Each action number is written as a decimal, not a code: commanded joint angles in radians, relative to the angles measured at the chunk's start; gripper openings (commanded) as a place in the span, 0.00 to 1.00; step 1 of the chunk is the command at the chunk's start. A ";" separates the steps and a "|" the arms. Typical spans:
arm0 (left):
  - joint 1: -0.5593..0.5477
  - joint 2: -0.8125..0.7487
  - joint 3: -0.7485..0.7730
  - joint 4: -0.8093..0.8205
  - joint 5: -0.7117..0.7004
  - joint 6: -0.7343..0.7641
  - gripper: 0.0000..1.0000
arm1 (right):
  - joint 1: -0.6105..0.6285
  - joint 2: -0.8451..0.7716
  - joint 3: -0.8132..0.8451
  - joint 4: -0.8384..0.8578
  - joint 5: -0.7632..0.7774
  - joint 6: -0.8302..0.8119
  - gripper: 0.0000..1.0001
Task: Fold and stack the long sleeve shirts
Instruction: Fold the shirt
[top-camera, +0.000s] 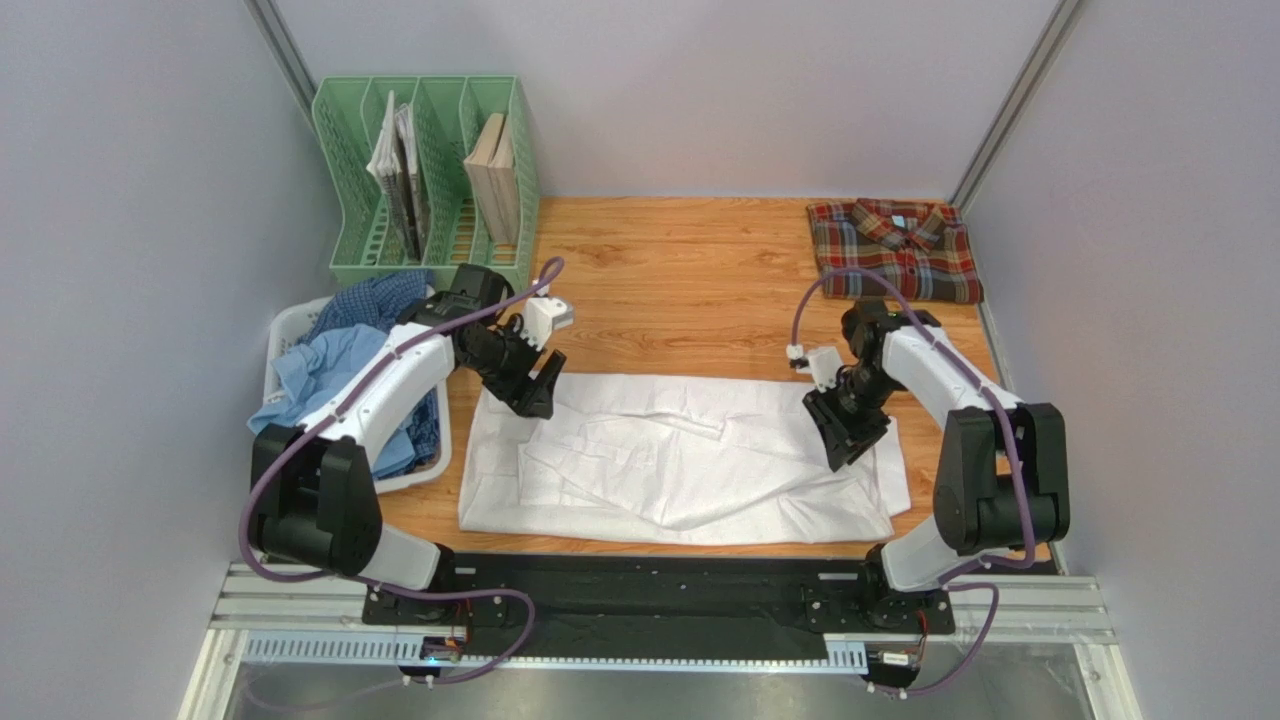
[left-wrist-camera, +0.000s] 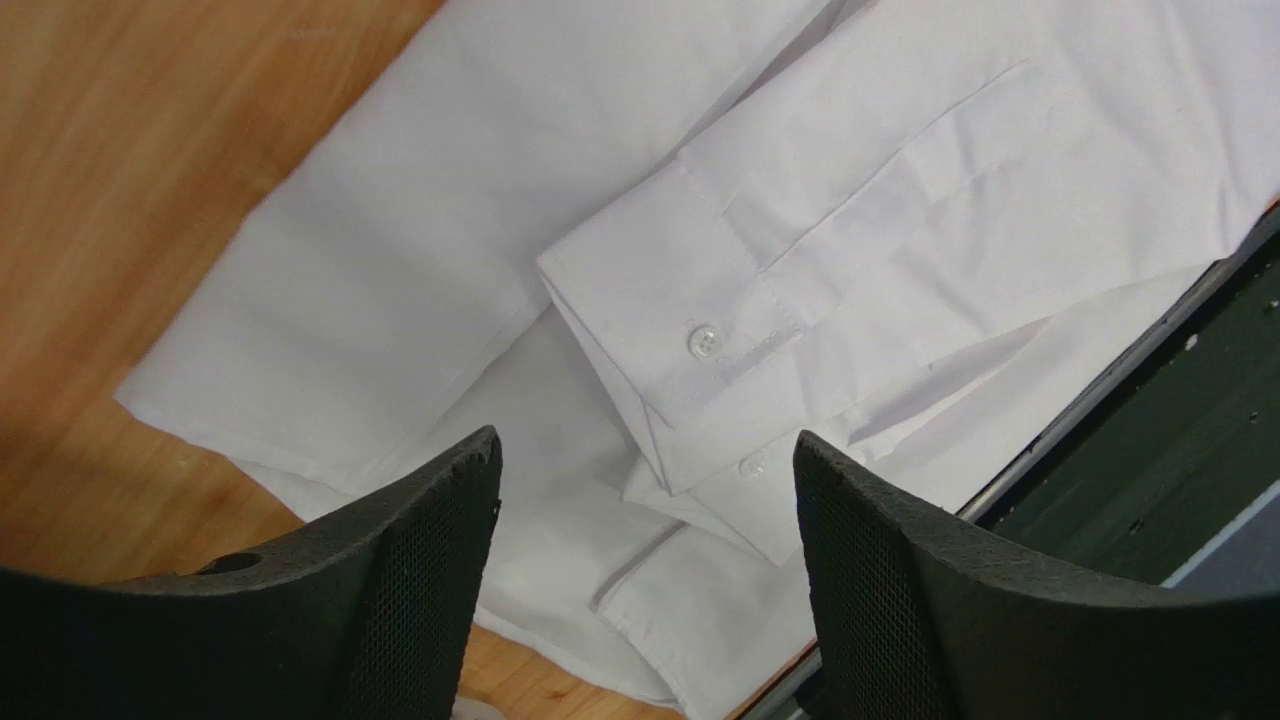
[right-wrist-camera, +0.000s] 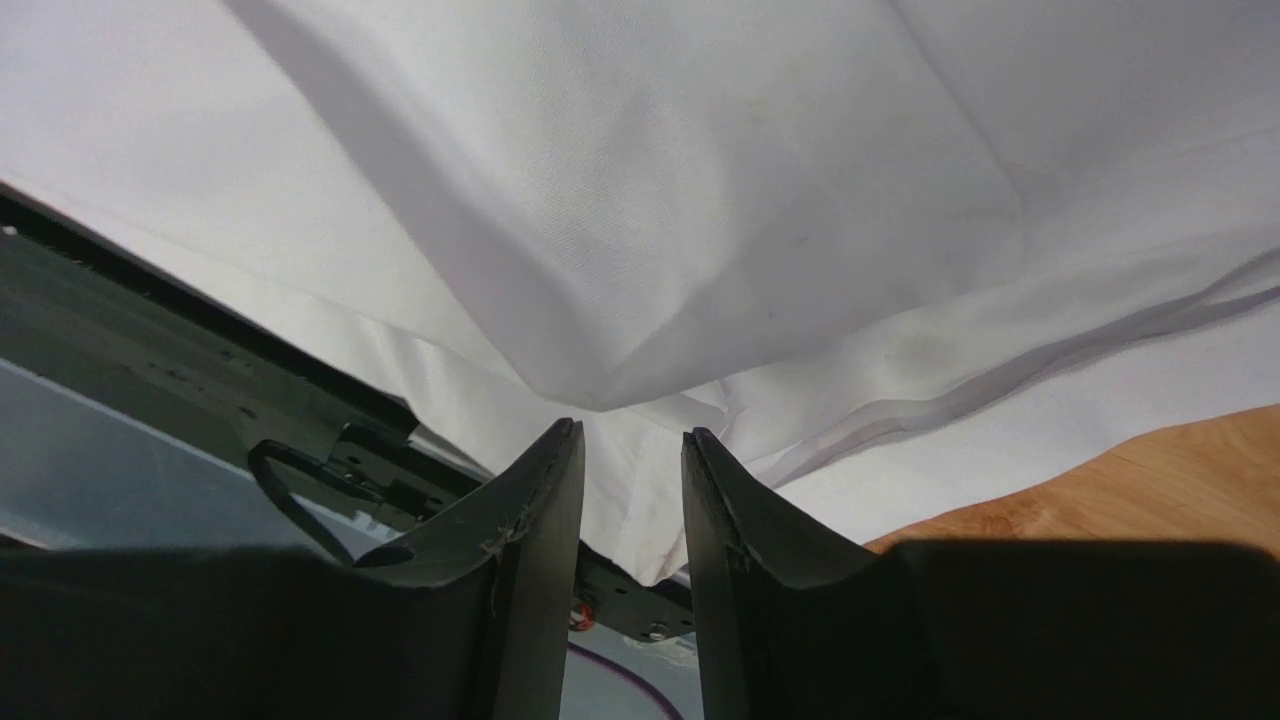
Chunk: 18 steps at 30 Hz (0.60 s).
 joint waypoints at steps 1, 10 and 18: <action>0.005 -0.089 0.094 -0.016 0.097 0.054 0.78 | 0.082 0.056 -0.043 0.155 0.205 0.023 0.34; 0.105 -0.169 0.108 -0.007 0.184 -0.033 0.93 | 0.157 0.418 0.138 0.262 0.432 0.003 0.28; 0.166 -0.280 0.071 0.056 0.180 0.017 0.99 | 0.231 0.791 0.765 0.147 0.545 -0.086 0.24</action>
